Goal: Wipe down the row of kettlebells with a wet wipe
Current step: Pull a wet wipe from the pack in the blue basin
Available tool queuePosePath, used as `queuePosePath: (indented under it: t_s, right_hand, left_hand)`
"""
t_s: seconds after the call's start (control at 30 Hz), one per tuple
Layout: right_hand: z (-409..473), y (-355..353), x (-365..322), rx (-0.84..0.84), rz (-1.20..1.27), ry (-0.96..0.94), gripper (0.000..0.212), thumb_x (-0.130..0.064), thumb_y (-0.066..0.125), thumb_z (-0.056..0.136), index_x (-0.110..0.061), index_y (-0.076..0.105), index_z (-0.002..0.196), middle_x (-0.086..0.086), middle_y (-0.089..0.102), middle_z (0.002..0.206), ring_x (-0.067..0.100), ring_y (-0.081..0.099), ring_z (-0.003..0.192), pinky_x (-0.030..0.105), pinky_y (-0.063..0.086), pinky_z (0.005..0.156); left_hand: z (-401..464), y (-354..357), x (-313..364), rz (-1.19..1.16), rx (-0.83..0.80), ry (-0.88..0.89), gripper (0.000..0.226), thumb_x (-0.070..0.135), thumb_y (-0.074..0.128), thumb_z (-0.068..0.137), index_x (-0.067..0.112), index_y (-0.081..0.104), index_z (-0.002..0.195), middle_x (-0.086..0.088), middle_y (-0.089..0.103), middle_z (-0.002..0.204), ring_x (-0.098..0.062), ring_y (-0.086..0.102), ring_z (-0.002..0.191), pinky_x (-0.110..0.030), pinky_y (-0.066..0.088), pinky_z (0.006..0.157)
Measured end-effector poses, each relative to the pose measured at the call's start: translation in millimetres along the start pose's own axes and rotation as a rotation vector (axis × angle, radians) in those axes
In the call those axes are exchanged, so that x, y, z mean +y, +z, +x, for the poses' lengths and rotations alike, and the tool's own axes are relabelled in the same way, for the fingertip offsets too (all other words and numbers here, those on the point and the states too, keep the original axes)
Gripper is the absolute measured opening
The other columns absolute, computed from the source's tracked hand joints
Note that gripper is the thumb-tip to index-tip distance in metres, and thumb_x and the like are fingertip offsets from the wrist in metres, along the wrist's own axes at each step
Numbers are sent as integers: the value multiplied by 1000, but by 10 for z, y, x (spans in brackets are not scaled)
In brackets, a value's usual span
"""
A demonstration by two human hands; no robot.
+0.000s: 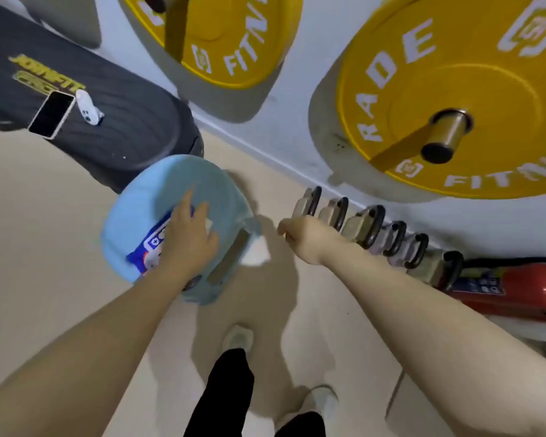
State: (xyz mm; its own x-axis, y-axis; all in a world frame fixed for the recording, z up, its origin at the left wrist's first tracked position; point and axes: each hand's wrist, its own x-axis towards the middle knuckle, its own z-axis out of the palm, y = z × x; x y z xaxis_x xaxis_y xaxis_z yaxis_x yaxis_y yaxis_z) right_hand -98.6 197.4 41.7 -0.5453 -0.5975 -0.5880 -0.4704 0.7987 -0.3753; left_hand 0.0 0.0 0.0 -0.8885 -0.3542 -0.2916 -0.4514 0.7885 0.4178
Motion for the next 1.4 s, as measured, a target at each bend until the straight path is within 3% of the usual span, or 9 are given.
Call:
queuePosePath:
  t_s: [0.1, 0.3, 0.43, 0.63, 0.87, 1.0, 1.13, 1.3, 1.4]
  right_hand:
    - [518, 302, -328, -19, -50, -87, 43, 0, 42, 83, -16, 56, 121, 8, 55, 121, 32, 54, 109, 32, 45, 78]
    - [1279, 836, -820, 42, -164, -349, 44, -7, 42, 94, -14, 40, 138, 6, 29, 153, 25, 33, 137, 33, 30, 106]
    - [1586, 993, -1035, 69, -246, -535, 45, -12, 61, 79, 0, 57, 122, 26, 51, 134, 43, 52, 120, 48, 46, 96]
    - [1780, 980, -1180, 9, -454, -451, 55, -41, 60, 83, -22, 47, 133, 3, 42, 144, 33, 46, 115, 38, 42, 91]
    - [1876, 883, -1211, 33, -376, -567, 43, -48, 47, 90, -21, 58, 122, 7, 59, 123, 32, 55, 108, 36, 41, 83]
    - [1950, 891, -1333, 195, -87, -288, 29, -39, 52, 90, -12, 52, 102, 6, 56, 97, 32, 52, 79, 37, 42, 65]
    - [1972, 966, -1487, 290, 543, -13, 28, -21, 66, 80, -14, 40, 73, -1, 44, 58, 25, 45, 57, 34, 40, 54]
    - [1876, 1064, -1384, 79, 138, -374, 23, -25, 66, 78, -13, 69, 97, 6, 61, 103, 22, 56, 94, 34, 48, 75]
    - [1861, 1077, -1305, 38, -32, -485, 23, -33, 55, 78, -20, 71, 88, 6, 62, 100, 27, 53, 94, 35, 47, 73]
  left_hand:
    - [122, 240, -493, -103, 22, -154, 71, 28, 68, 79, 4, 36, 138, -17, 22, 153, -38, 29, 137, -45, 27, 109]
    - [133, 732, -1112, -113, 30, -258, 85, 35, 66, 75, 16, 22, 145, -3, 19, 156, -24, 15, 144, -47, 8, 116]
    - [62, 891, -1381, -278, 136, -229, 92, 30, 76, 70, 3, 26, 143, -17, 36, 148, -34, 33, 136, -46, 26, 111]
    - [131, 926, -1642, -706, 73, -286, 92, 40, 84, 60, 11, 33, 131, -7, 54, 127, -28, 55, 116, -50, 49, 93]
    - [83, 897, -1526, -772, 161, -249, 105, 15, 79, 70, 14, 9, 148, -6, 45, 140, -21, 45, 128, -29, 38, 106]
    - [30, 848, -1467, -887, 152, -281, 121, 14, 82, 66, 18, -7, 147, 12, 47, 126, 1, 48, 114, 4, 32, 87]
    - [89, 795, -1460, -968, 245, -420, 62, 31, 46, 93, 20, 17, 147, 12, 51, 117, -10, 52, 109, -12, 38, 85]
    - [150, 784, -1444, -923, 296, -459, 39, 20, 29, 101, 15, 37, 139, 7, 54, 111, -10, 52, 99, -11, 37, 75]
    - [153, 783, -1434, -933, 294, -475, 41, 20, 30, 101, 18, 33, 142, 11, 50, 116, -5, 48, 103, -10, 34, 81]
